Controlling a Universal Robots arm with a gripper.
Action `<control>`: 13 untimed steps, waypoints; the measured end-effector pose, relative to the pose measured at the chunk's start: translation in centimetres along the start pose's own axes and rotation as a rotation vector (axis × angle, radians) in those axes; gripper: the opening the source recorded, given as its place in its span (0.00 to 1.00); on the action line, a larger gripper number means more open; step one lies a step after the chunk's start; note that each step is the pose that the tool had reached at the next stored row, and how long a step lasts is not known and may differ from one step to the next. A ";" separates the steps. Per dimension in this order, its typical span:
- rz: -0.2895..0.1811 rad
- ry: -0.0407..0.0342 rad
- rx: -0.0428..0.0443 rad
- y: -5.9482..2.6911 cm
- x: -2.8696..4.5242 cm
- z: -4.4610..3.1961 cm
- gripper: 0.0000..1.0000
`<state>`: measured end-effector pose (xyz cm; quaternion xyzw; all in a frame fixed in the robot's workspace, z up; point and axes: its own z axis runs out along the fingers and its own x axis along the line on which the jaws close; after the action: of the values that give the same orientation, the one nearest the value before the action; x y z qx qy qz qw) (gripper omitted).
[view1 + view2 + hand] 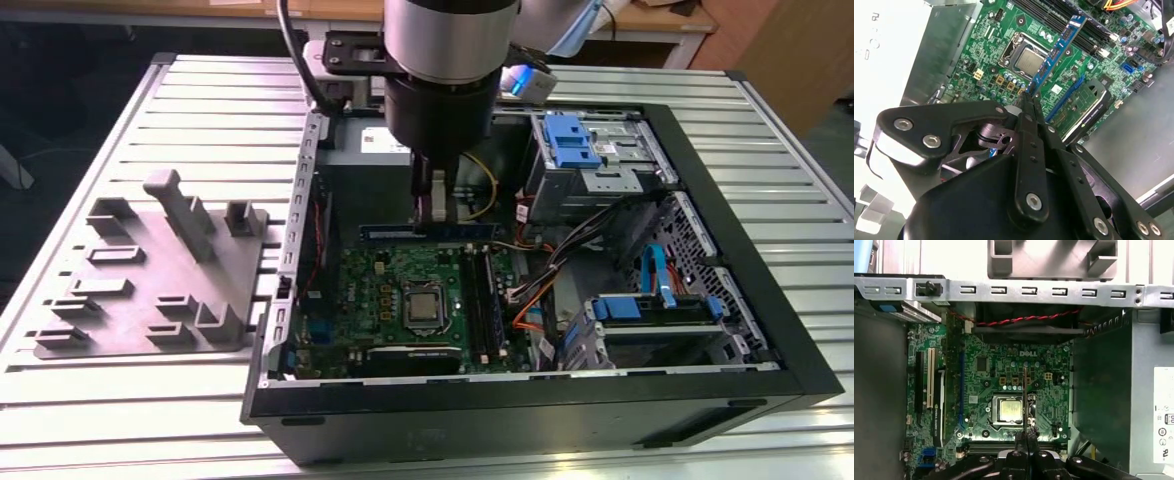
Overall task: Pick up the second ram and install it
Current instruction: 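Pick up the second ram and move it above second insertion slot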
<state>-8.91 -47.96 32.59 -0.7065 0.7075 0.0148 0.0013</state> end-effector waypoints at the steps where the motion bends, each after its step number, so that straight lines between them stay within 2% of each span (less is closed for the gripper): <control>1: 0.000 0.0000 0.0000 -0.03 0.00 0.10 0.08; 7: 0.000 0.0002 -0.0001 -0.18 0.01 0.82 0.08; 13: 0.000 0.0004 -0.0002 -0.22 0.02 1.17 0.08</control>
<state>-8.71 -47.96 31.41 -0.7065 0.7076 0.0147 0.0011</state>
